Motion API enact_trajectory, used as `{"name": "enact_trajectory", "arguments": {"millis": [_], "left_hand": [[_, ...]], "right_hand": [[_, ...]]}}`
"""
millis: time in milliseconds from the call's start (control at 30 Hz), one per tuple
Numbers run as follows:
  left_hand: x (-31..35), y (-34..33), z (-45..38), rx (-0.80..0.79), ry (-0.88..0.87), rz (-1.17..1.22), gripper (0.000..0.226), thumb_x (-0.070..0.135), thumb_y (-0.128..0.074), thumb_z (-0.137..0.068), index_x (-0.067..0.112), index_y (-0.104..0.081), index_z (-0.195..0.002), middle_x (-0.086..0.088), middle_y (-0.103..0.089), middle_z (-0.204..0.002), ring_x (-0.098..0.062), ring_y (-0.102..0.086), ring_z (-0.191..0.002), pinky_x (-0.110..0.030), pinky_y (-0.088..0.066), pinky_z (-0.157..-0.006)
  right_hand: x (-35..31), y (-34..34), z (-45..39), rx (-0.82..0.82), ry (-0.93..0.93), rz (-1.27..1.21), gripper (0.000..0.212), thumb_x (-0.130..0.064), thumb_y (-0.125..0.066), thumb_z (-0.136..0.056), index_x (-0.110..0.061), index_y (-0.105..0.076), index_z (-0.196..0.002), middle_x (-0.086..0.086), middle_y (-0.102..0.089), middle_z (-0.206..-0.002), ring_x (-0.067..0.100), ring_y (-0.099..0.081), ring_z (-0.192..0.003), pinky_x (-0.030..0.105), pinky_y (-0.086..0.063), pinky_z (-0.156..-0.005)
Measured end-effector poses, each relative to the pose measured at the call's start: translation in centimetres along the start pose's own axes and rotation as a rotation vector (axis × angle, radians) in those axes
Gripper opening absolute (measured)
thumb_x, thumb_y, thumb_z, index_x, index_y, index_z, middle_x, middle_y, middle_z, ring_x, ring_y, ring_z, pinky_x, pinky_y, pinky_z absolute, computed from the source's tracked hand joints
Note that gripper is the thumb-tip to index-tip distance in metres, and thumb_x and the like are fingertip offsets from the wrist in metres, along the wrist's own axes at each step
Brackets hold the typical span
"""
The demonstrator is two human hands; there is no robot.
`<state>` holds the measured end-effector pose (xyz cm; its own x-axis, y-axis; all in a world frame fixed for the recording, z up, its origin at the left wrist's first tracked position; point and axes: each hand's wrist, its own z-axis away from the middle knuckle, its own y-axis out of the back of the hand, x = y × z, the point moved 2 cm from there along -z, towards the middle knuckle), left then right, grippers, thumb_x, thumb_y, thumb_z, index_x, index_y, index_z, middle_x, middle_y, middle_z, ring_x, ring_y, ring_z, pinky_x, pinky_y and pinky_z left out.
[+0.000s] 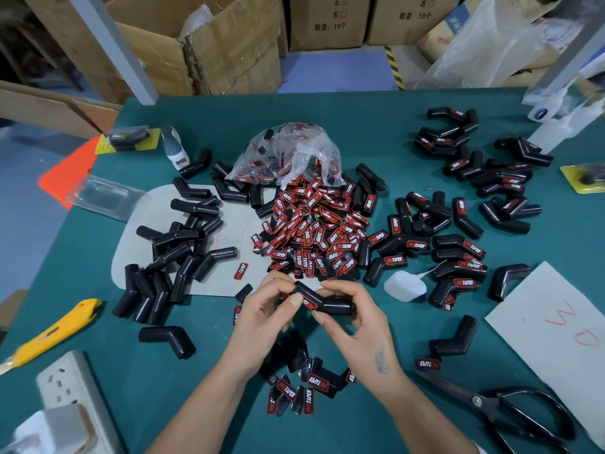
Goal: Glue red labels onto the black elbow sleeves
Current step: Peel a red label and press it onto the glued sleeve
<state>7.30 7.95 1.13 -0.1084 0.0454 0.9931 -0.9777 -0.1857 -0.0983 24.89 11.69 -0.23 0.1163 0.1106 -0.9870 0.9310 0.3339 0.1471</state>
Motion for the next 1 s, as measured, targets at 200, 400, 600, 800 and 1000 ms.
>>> {"name": "enact_trajectory", "arguments": {"millis": [200, 400, 600, 800, 1000], "left_hand": [[-0.13, 0.17, -0.14, 0.005, -0.006, -0.050, 0.037, 0.037, -0.053, -0.104, 0.007, -0.071, -0.091, -0.004, -0.051, -0.096, -0.022, -0.047, -0.071, -0.027, -0.043, -0.060], [0.03, -0.21, -0.04, 0.051, -0.019, -0.073, 0.029, 0.036, -0.067, -0.092, 0.007, -0.067, -0.090, 0.007, -0.055, -0.096, -0.013, -0.047, -0.074, -0.027, -0.041, -0.067], [-0.24, -0.25, 0.13, 0.105, -0.019, -0.074, 0.012, 0.011, -0.068, -0.090, 0.001, -0.065, -0.086, 0.009, -0.052, -0.092, -0.011, -0.047, -0.079, -0.027, -0.039, -0.071], [-0.05, -0.49, 0.13, 0.065, -0.048, -0.155, 0.027, 0.030, -0.073, -0.089, 0.004, -0.066, -0.087, 0.010, -0.051, -0.095, -0.008, -0.050, -0.087, -0.020, -0.043, -0.080], [-0.38, -0.14, 0.17, 0.113, -0.028, -0.133, 0.037, 0.039, -0.070, -0.090, 0.004, -0.067, -0.079, 0.006, -0.050, -0.088, -0.013, -0.046, -0.078, -0.027, -0.040, -0.072]], "right_hand": [[0.10, 0.07, -0.01, 0.032, -0.006, -0.011, 0.043, -0.031, -0.077, -0.090, -0.044, -0.061, -0.128, -0.010, -0.073, -0.121, 0.020, -0.069, -0.119, 0.035, -0.053, -0.104], [0.14, -0.13, 0.08, 0.026, 0.039, 0.055, 0.046, -0.027, -0.076, -0.092, -0.045, -0.058, -0.130, -0.009, -0.072, -0.122, 0.019, -0.068, -0.121, 0.032, -0.053, -0.103], [-0.10, -0.44, 0.24, 0.025, 0.080, 0.091, 0.048, -0.024, -0.076, -0.092, -0.046, -0.058, -0.130, -0.013, -0.071, -0.120, 0.014, -0.068, -0.119, 0.019, -0.049, -0.100], [-0.25, -0.40, 0.31, 0.032, 0.123, 0.147, 0.055, -0.015, -0.077, -0.091, -0.046, -0.057, -0.131, -0.017, -0.068, -0.120, 0.011, -0.067, -0.118, 0.016, -0.047, -0.101], [-0.76, -0.34, 0.39, 0.011, 0.028, 0.101, 0.043, -0.035, -0.074, -0.091, -0.050, -0.058, -0.128, -0.018, -0.072, -0.120, 0.008, -0.067, -0.119, 0.013, -0.045, -0.098]]}}
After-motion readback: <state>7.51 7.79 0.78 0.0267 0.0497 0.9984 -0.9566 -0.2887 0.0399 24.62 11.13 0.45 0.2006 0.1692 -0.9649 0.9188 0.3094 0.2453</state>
